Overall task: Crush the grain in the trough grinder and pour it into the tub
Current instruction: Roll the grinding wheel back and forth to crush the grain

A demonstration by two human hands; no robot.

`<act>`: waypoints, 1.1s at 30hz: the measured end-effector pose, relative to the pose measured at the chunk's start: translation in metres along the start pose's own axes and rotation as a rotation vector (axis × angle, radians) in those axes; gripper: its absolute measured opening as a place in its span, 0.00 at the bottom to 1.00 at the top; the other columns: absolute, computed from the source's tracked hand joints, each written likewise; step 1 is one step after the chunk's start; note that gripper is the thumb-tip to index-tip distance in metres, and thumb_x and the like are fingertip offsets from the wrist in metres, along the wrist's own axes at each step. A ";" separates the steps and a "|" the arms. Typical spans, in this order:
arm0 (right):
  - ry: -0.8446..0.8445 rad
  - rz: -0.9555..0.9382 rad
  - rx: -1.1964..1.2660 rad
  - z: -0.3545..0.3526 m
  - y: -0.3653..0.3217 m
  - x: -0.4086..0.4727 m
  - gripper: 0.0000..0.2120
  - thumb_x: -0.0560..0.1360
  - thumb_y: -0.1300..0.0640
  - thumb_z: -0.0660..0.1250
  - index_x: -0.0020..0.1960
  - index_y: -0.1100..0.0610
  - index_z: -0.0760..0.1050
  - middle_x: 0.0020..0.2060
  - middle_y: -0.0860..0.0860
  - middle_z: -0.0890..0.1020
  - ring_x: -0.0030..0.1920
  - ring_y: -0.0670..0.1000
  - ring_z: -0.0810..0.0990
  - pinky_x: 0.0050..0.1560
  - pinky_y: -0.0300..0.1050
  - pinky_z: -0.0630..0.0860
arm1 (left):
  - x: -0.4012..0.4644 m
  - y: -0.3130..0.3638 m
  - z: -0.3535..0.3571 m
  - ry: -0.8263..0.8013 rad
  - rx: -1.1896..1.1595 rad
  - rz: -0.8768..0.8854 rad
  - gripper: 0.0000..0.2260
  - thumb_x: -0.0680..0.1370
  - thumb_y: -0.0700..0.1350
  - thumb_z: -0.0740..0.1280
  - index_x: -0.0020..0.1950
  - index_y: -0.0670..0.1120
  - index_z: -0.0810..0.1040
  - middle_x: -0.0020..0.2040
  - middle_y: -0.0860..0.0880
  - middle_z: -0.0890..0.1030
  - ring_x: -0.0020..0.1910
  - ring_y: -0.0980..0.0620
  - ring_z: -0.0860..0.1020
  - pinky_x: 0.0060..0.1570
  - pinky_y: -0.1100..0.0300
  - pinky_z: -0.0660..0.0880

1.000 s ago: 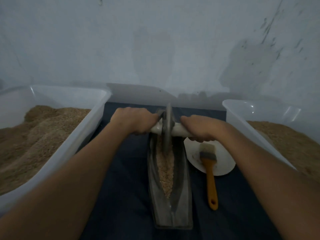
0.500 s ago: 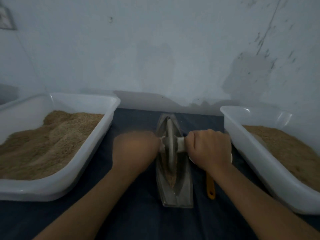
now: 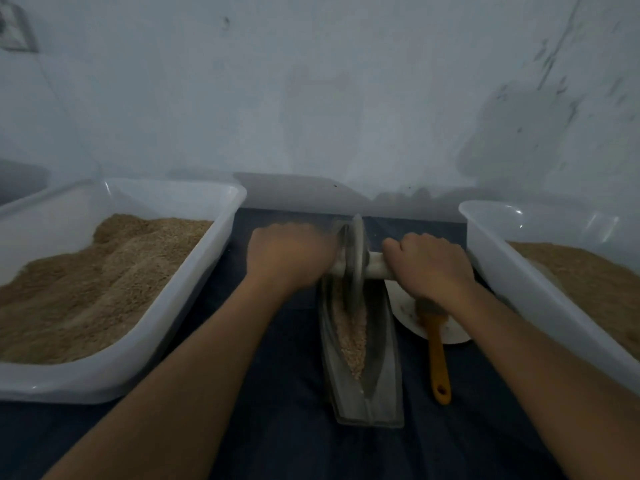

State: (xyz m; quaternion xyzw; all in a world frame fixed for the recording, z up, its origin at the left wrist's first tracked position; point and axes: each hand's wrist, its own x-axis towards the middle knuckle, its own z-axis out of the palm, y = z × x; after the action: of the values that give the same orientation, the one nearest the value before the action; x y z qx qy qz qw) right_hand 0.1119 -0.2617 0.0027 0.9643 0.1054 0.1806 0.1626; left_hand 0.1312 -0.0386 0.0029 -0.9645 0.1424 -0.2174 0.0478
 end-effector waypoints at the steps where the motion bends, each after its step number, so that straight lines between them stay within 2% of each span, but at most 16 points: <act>1: -0.074 -0.025 0.028 -0.001 0.003 0.008 0.06 0.81 0.55 0.57 0.47 0.53 0.61 0.38 0.50 0.65 0.40 0.54 0.71 0.33 0.49 0.64 | 0.011 -0.001 -0.001 -0.100 -0.074 -0.080 0.18 0.79 0.56 0.48 0.42 0.49 0.72 0.42 0.47 0.74 0.34 0.48 0.65 0.33 0.55 0.58; 3: -0.246 -0.035 0.143 -0.002 0.010 0.026 0.04 0.82 0.58 0.58 0.50 0.54 0.63 0.40 0.51 0.66 0.41 0.54 0.71 0.37 0.51 0.67 | 0.031 -0.004 -0.002 -0.227 -0.169 -0.139 0.22 0.75 0.61 0.47 0.38 0.49 0.73 0.40 0.48 0.74 0.38 0.46 0.70 0.40 0.51 0.62; 6: -0.427 -0.060 0.256 -0.009 0.012 0.041 0.11 0.79 0.65 0.63 0.47 0.53 0.64 0.41 0.53 0.74 0.32 0.50 0.73 0.28 0.44 0.69 | 0.042 -0.010 -0.010 -0.404 -0.160 0.011 0.26 0.69 0.60 0.45 0.38 0.48 0.79 0.34 0.49 0.81 0.37 0.46 0.79 0.39 0.51 0.64; 8: -0.415 -0.094 0.193 -0.013 0.010 0.043 0.14 0.79 0.66 0.64 0.45 0.51 0.62 0.41 0.53 0.74 0.32 0.49 0.73 0.28 0.43 0.68 | 0.042 -0.013 -0.012 -0.451 -0.174 0.046 0.25 0.68 0.58 0.45 0.41 0.49 0.79 0.35 0.50 0.82 0.36 0.47 0.79 0.37 0.51 0.64; 10: -0.363 -0.107 0.131 -0.020 0.006 0.039 0.08 0.80 0.62 0.59 0.46 0.52 0.63 0.41 0.52 0.72 0.37 0.51 0.73 0.33 0.47 0.66 | 0.035 -0.014 -0.007 -0.415 -0.235 -0.022 0.23 0.69 0.58 0.47 0.42 0.48 0.77 0.37 0.50 0.80 0.38 0.47 0.76 0.36 0.52 0.62; 12: -0.277 -0.073 0.099 -0.027 0.002 0.029 0.05 0.81 0.59 0.54 0.46 0.53 0.62 0.40 0.53 0.71 0.38 0.52 0.71 0.33 0.49 0.63 | 0.018 -0.012 -0.001 -0.304 -0.185 -0.043 0.17 0.74 0.56 0.50 0.46 0.48 0.74 0.40 0.49 0.75 0.37 0.47 0.72 0.36 0.54 0.61; 15: -0.066 -0.031 0.037 -0.029 -0.009 0.006 0.07 0.81 0.56 0.51 0.45 0.55 0.63 0.37 0.52 0.71 0.34 0.53 0.69 0.29 0.47 0.62 | -0.015 -0.008 0.002 -0.004 0.021 0.063 0.04 0.82 0.45 0.57 0.48 0.50 0.66 0.37 0.49 0.66 0.35 0.46 0.68 0.31 0.56 0.61; 16: 0.031 0.029 0.048 -0.027 -0.013 -0.004 0.14 0.80 0.52 0.47 0.43 0.56 0.66 0.34 0.51 0.71 0.32 0.52 0.69 0.29 0.47 0.61 | -0.026 -0.006 0.002 0.077 0.050 0.084 0.05 0.82 0.42 0.57 0.47 0.50 0.65 0.36 0.49 0.65 0.34 0.47 0.68 0.30 0.58 0.61; 18: 0.236 0.197 0.191 -0.021 -0.023 -0.031 0.25 0.78 0.46 0.43 0.32 0.55 0.69 0.26 0.49 0.70 0.26 0.50 0.67 0.27 0.45 0.62 | -0.047 0.002 0.003 0.185 0.067 0.072 0.09 0.83 0.43 0.52 0.44 0.48 0.67 0.34 0.51 0.66 0.30 0.49 0.67 0.30 0.59 0.60; 19: 0.328 0.234 0.275 -0.018 -0.027 -0.045 0.25 0.79 0.47 0.45 0.28 0.53 0.69 0.23 0.48 0.69 0.23 0.50 0.66 0.26 0.45 0.64 | -0.057 0.006 0.002 0.233 0.025 0.029 0.14 0.83 0.45 0.49 0.40 0.48 0.68 0.31 0.52 0.66 0.27 0.51 0.64 0.30 0.59 0.57; 21: 0.471 0.206 0.361 -0.010 -0.032 -0.068 0.23 0.79 0.49 0.51 0.27 0.52 0.68 0.22 0.46 0.67 0.22 0.49 0.65 0.25 0.45 0.67 | -0.069 0.009 -0.007 0.366 -0.123 -0.025 0.19 0.82 0.48 0.51 0.31 0.51 0.66 0.25 0.55 0.63 0.23 0.54 0.59 0.30 0.59 0.52; 24: 0.584 0.222 0.421 -0.004 -0.030 -0.077 0.21 0.79 0.52 0.54 0.28 0.52 0.66 0.22 0.46 0.67 0.23 0.49 0.65 0.25 0.44 0.61 | -0.073 0.011 -0.014 0.465 -0.147 0.018 0.20 0.82 0.50 0.56 0.29 0.52 0.65 0.24 0.54 0.64 0.23 0.52 0.60 0.30 0.57 0.53; 27: 0.496 0.216 0.400 -0.003 -0.033 -0.071 0.22 0.80 0.49 0.50 0.28 0.51 0.66 0.22 0.46 0.66 0.22 0.48 0.64 0.25 0.45 0.64 | -0.065 0.011 -0.014 0.449 -0.097 0.005 0.19 0.80 0.48 0.57 0.28 0.52 0.62 0.23 0.54 0.62 0.22 0.52 0.59 0.29 0.60 0.51; 29: 0.404 0.234 0.312 -0.004 -0.030 -0.058 0.24 0.78 0.47 0.45 0.27 0.51 0.65 0.22 0.45 0.65 0.22 0.48 0.62 0.26 0.44 0.58 | -0.055 0.007 -0.007 0.399 0.017 0.049 0.17 0.78 0.43 0.59 0.29 0.50 0.60 0.24 0.53 0.60 0.22 0.52 0.57 0.29 0.62 0.50; 31: 0.307 0.243 0.220 -0.007 -0.024 -0.038 0.26 0.76 0.46 0.40 0.28 0.53 0.67 0.24 0.47 0.67 0.25 0.48 0.62 0.29 0.46 0.52 | -0.045 0.001 0.001 0.297 0.174 0.115 0.12 0.78 0.41 0.59 0.34 0.47 0.62 0.27 0.52 0.58 0.24 0.52 0.57 0.28 0.63 0.52; 33: 0.178 0.189 0.173 -0.008 -0.016 -0.016 0.26 0.75 0.46 0.37 0.34 0.55 0.69 0.30 0.50 0.71 0.30 0.50 0.65 0.31 0.47 0.53 | -0.029 -0.004 0.007 0.201 0.169 0.150 0.06 0.80 0.43 0.57 0.43 0.48 0.67 0.32 0.50 0.59 0.28 0.48 0.63 0.28 0.60 0.53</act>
State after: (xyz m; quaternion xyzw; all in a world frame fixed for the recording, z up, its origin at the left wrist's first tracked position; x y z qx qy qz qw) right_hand 0.0922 -0.2493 -0.0012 0.9605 0.0435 0.2699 0.0513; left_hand 0.1102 -0.0262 -0.0150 -0.9171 0.1993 -0.3197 0.1304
